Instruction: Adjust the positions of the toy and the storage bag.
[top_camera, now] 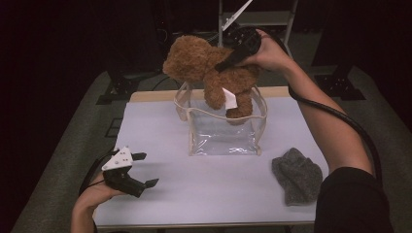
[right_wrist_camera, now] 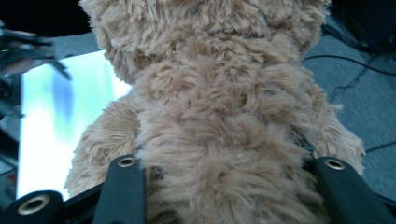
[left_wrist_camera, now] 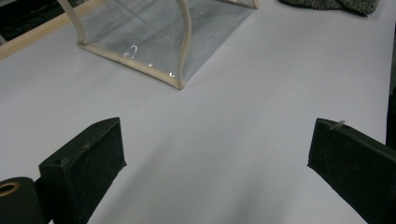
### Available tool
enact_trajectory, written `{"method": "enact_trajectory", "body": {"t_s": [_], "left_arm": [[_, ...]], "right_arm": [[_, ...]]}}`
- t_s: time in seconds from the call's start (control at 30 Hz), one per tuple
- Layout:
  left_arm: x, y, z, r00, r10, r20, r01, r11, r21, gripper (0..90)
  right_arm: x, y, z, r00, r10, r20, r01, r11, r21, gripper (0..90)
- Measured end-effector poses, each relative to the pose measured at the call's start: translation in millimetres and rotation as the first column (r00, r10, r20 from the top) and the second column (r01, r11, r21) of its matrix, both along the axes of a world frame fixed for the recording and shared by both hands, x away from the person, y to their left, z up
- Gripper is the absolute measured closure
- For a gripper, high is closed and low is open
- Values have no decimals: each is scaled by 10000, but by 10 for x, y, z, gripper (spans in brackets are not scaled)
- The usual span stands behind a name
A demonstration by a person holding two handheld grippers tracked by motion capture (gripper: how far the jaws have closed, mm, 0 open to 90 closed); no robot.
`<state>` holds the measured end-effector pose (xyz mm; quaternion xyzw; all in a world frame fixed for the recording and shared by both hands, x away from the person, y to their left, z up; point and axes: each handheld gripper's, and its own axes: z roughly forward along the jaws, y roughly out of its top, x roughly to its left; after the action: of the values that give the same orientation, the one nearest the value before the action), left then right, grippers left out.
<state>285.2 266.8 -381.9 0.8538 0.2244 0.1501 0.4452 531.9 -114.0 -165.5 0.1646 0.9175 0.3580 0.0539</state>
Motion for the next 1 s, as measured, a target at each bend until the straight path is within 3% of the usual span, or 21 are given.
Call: {"method": "enact_trajectory", "body": {"t_s": [0.17, 0.53, 0.67, 0.8, 1.0], "left_arm": [[0, 4, -14, 10000, -23, -52, 23, 10000, 42, 30], [-5, 1, -25, 10000, -30, -95, 31, 10000, 82, 31], [-5, -16, -27, 9999, -94, -117, 95, 9999, 134, 31], [-3, -8, -23, 9999, -116, -110, 116, 9999, 71, 30], [-5, -11, -34, 9998, -110, -170, 112, 9998, 143, 31]], "right_arm": [[56, -36, -78, 9998, -175, 8, 175, 9998, -55, 489], [-161, 16, -467, 9991, 322, -278, -331, 9989, -324, 489], [-140, -54, -576, 9995, 88, -312, -107, 9982, -596, 489], [-123, -148, -695, 9984, -66, -561, 31, 9980, -626, 489], [-155, -151, -913, 9958, -42, -918, -55, 9945, -1050, 489]]}}
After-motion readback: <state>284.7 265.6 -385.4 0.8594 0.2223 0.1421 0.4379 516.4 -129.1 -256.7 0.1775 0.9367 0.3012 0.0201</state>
